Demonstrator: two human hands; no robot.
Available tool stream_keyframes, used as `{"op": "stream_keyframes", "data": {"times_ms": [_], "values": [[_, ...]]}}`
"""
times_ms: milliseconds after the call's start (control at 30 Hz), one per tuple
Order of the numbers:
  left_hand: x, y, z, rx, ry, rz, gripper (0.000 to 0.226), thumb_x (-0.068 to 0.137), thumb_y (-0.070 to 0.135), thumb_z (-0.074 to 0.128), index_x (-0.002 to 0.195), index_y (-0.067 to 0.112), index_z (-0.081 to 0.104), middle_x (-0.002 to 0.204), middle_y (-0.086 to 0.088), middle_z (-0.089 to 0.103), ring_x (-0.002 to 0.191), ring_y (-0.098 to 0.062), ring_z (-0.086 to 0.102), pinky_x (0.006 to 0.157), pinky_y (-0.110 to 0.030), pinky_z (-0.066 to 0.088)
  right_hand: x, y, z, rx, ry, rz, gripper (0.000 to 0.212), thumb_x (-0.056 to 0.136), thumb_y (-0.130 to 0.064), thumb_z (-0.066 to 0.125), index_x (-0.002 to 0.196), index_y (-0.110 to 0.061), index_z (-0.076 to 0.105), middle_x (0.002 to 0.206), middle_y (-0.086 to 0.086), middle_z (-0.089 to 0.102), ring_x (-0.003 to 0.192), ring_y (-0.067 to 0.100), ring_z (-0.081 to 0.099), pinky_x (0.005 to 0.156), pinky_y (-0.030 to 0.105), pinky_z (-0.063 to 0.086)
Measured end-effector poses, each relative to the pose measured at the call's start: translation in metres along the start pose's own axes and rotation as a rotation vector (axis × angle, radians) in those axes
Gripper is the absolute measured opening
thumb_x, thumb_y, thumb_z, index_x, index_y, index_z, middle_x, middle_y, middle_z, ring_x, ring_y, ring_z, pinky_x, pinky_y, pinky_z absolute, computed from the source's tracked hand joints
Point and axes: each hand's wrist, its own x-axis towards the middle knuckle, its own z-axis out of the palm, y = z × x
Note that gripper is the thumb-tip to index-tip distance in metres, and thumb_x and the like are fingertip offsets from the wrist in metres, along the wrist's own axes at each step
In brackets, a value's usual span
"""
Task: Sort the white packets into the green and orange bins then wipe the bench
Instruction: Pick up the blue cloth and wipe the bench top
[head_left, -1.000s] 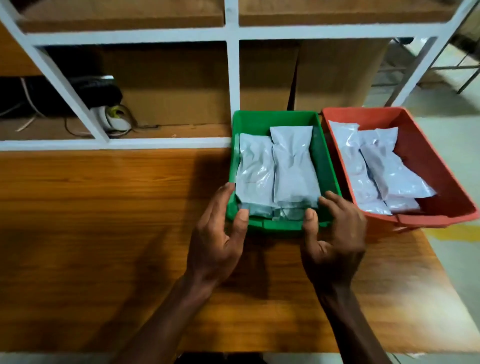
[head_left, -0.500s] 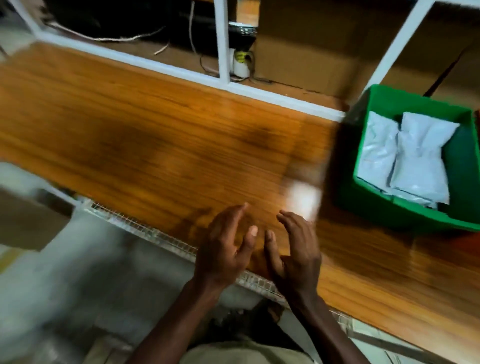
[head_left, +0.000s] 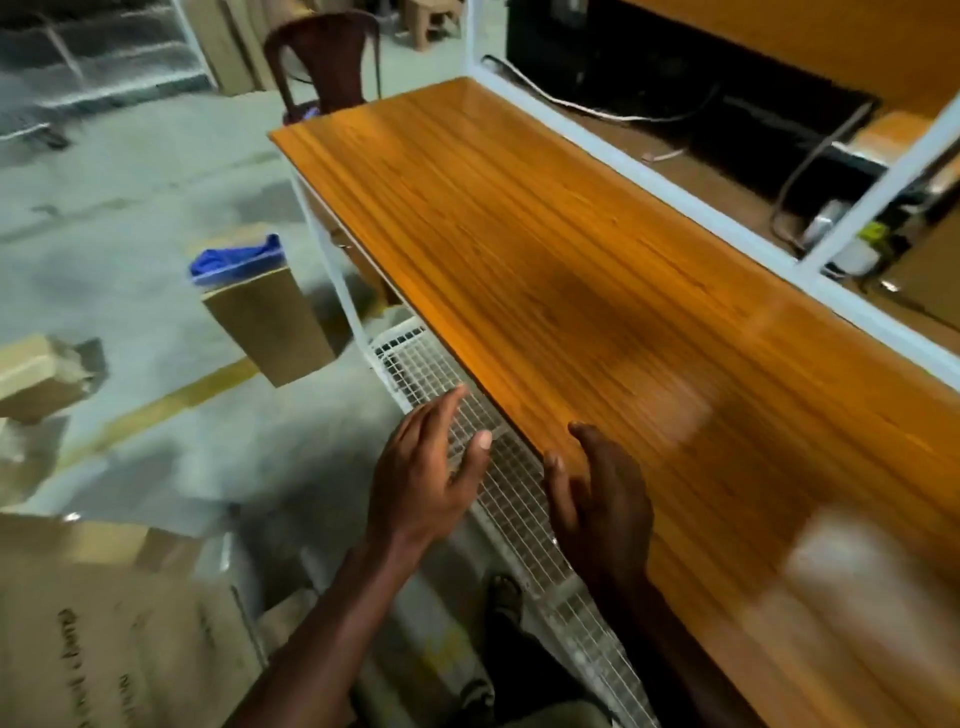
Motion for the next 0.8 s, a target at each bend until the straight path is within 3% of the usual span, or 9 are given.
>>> {"op": "stream_keyframes", "data": {"times_ms": [100, 233, 367, 467, 533, 633, 800], "values": [[0.032, -0.041, -0.02, 0.059, 0.057, -0.075, 0.057, 0.097, 0.051, 0.045, 0.145, 0.021, 0.044, 0.142, 0.001, 0.054, 0.129, -0.011, 0.048, 0.097, -0.029, 0.044, 0.044, -0.025, 0.047, 0.055, -0.083, -0.032, 0.044, 0.099, -0.044, 0.051, 0.132, -0.016, 0.058, 0.129, 0.005, 0.065, 0.114, 0.022, 0.063, 0.087, 0.044, 0.055], [0.083, -0.097, -0.045, 0.113, 0.101, -0.185, 0.059, 0.095, 0.058, 0.04, 0.146, 0.028, 0.04, 0.143, 0.006, 0.052, 0.124, 0.005, 0.038, 0.093, -0.016, 0.034, 0.109, -0.052, 0.119, 0.131, -0.184, -0.081, 0.047, 0.099, -0.048, 0.049, 0.137, -0.02, 0.054, 0.133, 0.004, 0.063, 0.11, 0.02, 0.066, 0.082, 0.044, 0.057], [0.134, -0.151, -0.074, 0.151, 0.153, -0.324, 0.059, 0.095, 0.058, 0.041, 0.148, 0.031, 0.037, 0.149, 0.007, 0.047, 0.134, -0.01, 0.042, 0.099, -0.025, 0.036, 0.174, -0.093, 0.186, 0.18, -0.24, -0.177, 0.048, 0.099, -0.046, 0.047, 0.131, -0.012, 0.058, 0.127, 0.007, 0.065, 0.111, 0.02, 0.063, 0.088, 0.038, 0.054], [0.172, -0.19, -0.099, 0.173, 0.19, -0.42, 0.056, 0.097, 0.058, 0.043, 0.148, 0.037, 0.031, 0.152, 0.008, 0.042, 0.137, -0.014, 0.041, 0.105, -0.033, 0.039, 0.221, -0.132, 0.23, 0.198, -0.272, -0.239, 0.047, 0.098, -0.046, 0.047, 0.129, -0.013, 0.061, 0.125, 0.008, 0.066, 0.115, 0.02, 0.06, 0.095, 0.029, 0.044], [0.192, -0.212, -0.113, 0.186, 0.22, -0.464, 0.057, 0.097, 0.058, 0.043, 0.149, 0.038, 0.028, 0.153, 0.007, 0.04, 0.138, -0.015, 0.04, 0.106, -0.034, 0.038, 0.244, -0.153, 0.257, 0.207, -0.337, -0.226, 0.051, 0.097, -0.05, 0.046, 0.132, -0.016, 0.059, 0.13, 0.006, 0.065, 0.121, 0.021, 0.058, 0.1, 0.035, 0.045], [0.226, -0.255, -0.134, 0.191, 0.246, -0.513, 0.063, 0.095, 0.064, 0.037, 0.151, 0.038, 0.023, 0.156, 0.007, 0.036, 0.141, -0.015, 0.037, 0.109, -0.036, 0.036, 0.279, -0.186, 0.305, 0.202, -0.396, -0.25, 0.053, 0.096, -0.054, 0.045, 0.133, -0.018, 0.058, 0.131, 0.004, 0.064, 0.119, 0.02, 0.059, 0.097, 0.043, 0.052], [0.282, -0.341, -0.166, 0.181, 0.268, -0.572, 0.066, 0.095, 0.064, 0.035, 0.153, 0.036, 0.02, 0.157, 0.007, 0.035, 0.142, -0.015, 0.035, 0.109, -0.036, 0.037, 0.336, -0.235, 0.398, 0.156, -0.449, -0.255, 0.054, 0.093, -0.054, 0.052, 0.135, -0.021, 0.057, 0.133, 0.005, 0.063, 0.122, 0.022, 0.058, 0.095, 0.03, 0.038]]}}
